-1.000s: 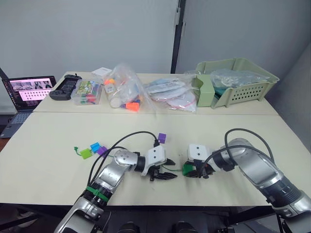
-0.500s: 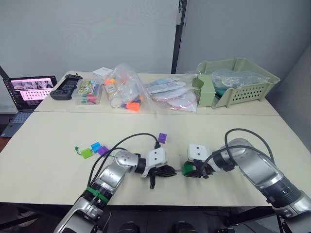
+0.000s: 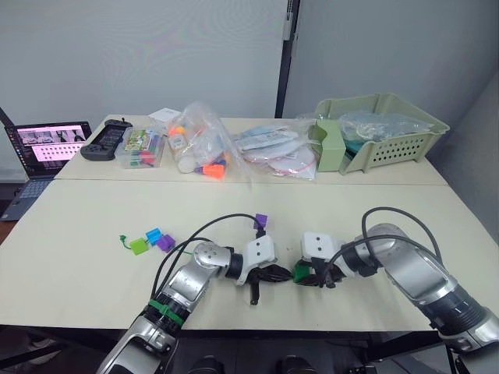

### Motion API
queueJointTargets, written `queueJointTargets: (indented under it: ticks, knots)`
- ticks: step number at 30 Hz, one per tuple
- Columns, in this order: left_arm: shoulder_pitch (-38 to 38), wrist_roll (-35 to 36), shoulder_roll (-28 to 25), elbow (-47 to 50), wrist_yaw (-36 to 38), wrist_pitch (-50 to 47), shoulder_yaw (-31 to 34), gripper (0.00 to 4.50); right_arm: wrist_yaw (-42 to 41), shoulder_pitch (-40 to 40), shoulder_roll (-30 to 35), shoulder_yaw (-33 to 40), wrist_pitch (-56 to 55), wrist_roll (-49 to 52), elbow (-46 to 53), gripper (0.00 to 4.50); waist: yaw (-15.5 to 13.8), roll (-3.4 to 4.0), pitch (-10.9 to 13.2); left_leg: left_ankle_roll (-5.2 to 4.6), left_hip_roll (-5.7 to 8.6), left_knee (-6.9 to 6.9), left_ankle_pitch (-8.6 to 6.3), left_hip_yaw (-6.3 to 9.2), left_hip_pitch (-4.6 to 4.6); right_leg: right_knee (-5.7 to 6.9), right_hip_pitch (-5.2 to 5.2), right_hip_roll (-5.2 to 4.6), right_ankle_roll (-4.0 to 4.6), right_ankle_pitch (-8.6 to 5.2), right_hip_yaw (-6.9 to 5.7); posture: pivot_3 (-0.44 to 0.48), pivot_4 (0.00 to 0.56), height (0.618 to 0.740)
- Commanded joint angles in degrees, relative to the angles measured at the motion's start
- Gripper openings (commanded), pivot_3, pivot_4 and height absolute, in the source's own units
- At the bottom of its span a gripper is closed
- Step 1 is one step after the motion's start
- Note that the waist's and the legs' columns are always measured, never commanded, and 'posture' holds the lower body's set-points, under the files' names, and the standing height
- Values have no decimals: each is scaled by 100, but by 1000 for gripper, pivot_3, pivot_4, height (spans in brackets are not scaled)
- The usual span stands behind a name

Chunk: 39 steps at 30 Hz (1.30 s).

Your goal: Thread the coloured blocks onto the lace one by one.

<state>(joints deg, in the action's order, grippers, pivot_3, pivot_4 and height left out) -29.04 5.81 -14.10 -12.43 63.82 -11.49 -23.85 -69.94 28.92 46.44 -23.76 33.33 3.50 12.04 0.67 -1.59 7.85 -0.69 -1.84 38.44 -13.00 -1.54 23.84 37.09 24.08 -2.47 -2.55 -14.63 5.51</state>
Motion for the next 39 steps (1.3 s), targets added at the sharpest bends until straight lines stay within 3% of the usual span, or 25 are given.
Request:
queueJointTargets:
  ticks: [1, 4, 18, 19, 21, 27, 28, 39]
  knots:
    - [-171, -8, 191, -11, -59, 93, -67, 0, 34, -22, 49, 120, 94, 52, 261, 1189, -10, 0, 0, 0, 1, 0, 0, 0, 0, 0, -1, -1, 0, 0, 0, 0, 150, 734]
    - [-165, -16, 173, 5, -99, 69, -15, 0, 41, -49, 66, 128, 139, 65, 300, 1189, -12, 0, 0, 0, 0, 2, 0, 0, 0, -1, -2, 0, 0, 0, 0, 0, 150, 734]
    - [12, 228, -457, 519, 89, -39, 301, 4419, 198, -70, 9, 126, 97, 18, 210, 1189, 4, 0, 0, 0, -1, 1, 0, 1, 0, 1, 0, 0, 0, 0, 0, 0, 150, 734]
    - [46, 257, -517, 568, 135, -41, 313, 4471, 193, -73, 6, 151, 142, 57, 232, 1189, 4, 0, 0, 0, -1, 1, 0, 1, -1, 1, -1, 0, 0, 0, 0, 0, 150, 734]
    - [90, 293, -602, 620, 206, -14, 331, 4500, 167, -63, 28, 209, 189, 119, 286, 2223, 4, 0, 0, 0, -1, 1, 0, 1, 0, 1, -1, 0, 0, 0, 0, 0, 150, 734]
    - [-68, 263, -479, 482, 199, 223, 300, 4500, 109, -101, 355, 781, 773, 516, 808, 4289, -28, 1, 1, 0, 0, 5, 0, 0, 2, 1, -1, -2, 0, 0, 0, 0, 150, 734]
    - [-124, 253, -432, 433, 200, 278, 286, 4500, 115, -168, 462, 939, 913, 622, 943, 4470, -48, 1, 1, 0, 0, 6, 0, 1, 4, 1, 0, -2, 0, 0, -1, 0, 150, 734]
    - [-606, -109, 1, -312, 407, 1024, -166, 4500, 566, -1406, 1314, 2266, 1820, 1328, 2205, 4470, -68, 0, 1, -4, -1, 25, -3, 4, 17, 1, 2, 0, -1, 0, -4, 0, 150, 734]
